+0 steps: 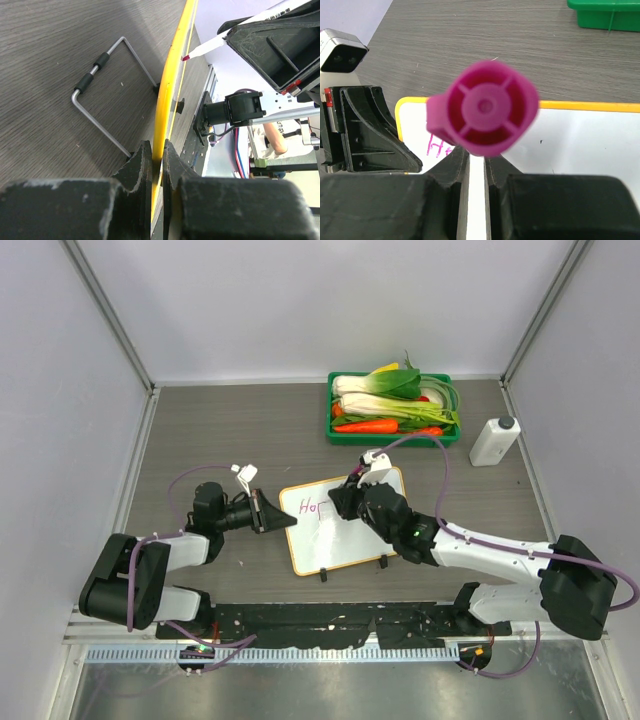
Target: Write a sentence on the whiteboard
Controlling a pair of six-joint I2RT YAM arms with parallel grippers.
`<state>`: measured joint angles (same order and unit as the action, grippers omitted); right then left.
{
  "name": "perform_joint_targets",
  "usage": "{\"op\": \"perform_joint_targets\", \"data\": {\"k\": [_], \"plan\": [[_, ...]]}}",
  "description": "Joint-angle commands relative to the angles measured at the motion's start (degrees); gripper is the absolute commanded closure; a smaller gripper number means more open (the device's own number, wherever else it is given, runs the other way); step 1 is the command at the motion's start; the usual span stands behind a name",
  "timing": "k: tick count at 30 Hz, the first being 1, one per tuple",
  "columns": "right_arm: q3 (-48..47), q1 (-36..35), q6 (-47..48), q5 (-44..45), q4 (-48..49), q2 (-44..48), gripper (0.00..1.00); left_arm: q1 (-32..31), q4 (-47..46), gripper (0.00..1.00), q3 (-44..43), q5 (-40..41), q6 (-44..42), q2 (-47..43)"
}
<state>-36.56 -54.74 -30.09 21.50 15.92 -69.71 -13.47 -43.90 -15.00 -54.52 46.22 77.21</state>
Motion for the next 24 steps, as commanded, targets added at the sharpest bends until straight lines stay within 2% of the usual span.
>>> {"op": "perform_joint_targets", "data": {"k": [1,17,24], "plan": [[-0.3,0.3,1.2,-1.0,-1.2,0.5,0.99,0.0,2.9,1.0,-0.8,4.0,-1.9,1.1],[-1.4,0.3,-0.7,-6.5,1.6,-3.3,0.99,-0.1,3.0,1.0,-0.7,4.2,-1.9,0.9],[1.7,0.9,-1.6,-5.3,5.3,3.6,0.99,0.0,3.3,1.0,-0.7,4.2,-2.0,0.7]]}}
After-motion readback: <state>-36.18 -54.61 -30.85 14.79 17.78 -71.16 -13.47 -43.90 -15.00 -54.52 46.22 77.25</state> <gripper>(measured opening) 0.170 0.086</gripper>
